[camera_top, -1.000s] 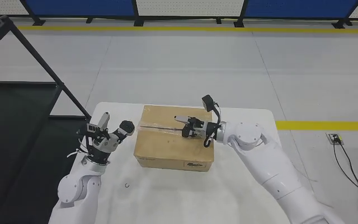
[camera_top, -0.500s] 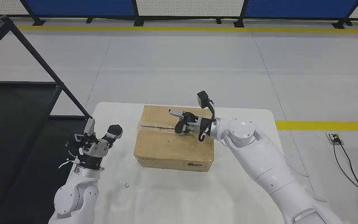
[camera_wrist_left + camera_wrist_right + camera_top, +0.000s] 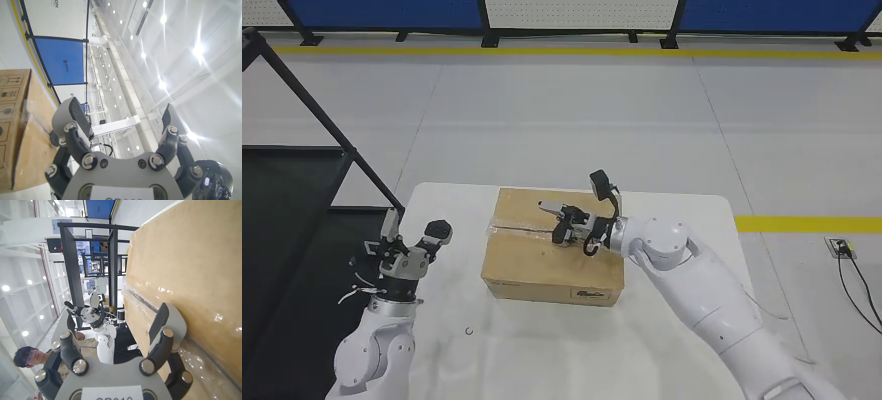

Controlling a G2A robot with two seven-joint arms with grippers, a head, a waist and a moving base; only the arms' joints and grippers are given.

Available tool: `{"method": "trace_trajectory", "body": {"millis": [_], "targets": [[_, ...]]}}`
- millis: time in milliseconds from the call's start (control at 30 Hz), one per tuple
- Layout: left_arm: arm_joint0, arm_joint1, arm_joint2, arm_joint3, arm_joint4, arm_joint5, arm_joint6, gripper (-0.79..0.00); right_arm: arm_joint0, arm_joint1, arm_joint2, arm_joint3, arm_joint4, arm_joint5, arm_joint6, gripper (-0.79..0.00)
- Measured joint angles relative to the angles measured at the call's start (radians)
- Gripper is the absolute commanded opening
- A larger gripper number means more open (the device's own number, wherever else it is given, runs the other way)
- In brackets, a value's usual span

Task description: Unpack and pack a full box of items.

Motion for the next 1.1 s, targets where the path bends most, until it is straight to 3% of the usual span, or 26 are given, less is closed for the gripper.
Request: {"method": "trace_trajectory", "body": {"millis": [467,1100], "targets": [[0.067,0.002,-0.052,-0.034,-0.052,-0.036,0.031,0.0,0.114,-0.112,-0.102,0.182,0.055,-0.046,-0.005,0.0],[0.082,0.0,-0.053,-0.021,-0.099,-0.061,0.039,0.0,0.184,-0.29,-0.172,0.426,0.146,-0.174,-0.051,0.0]]}}
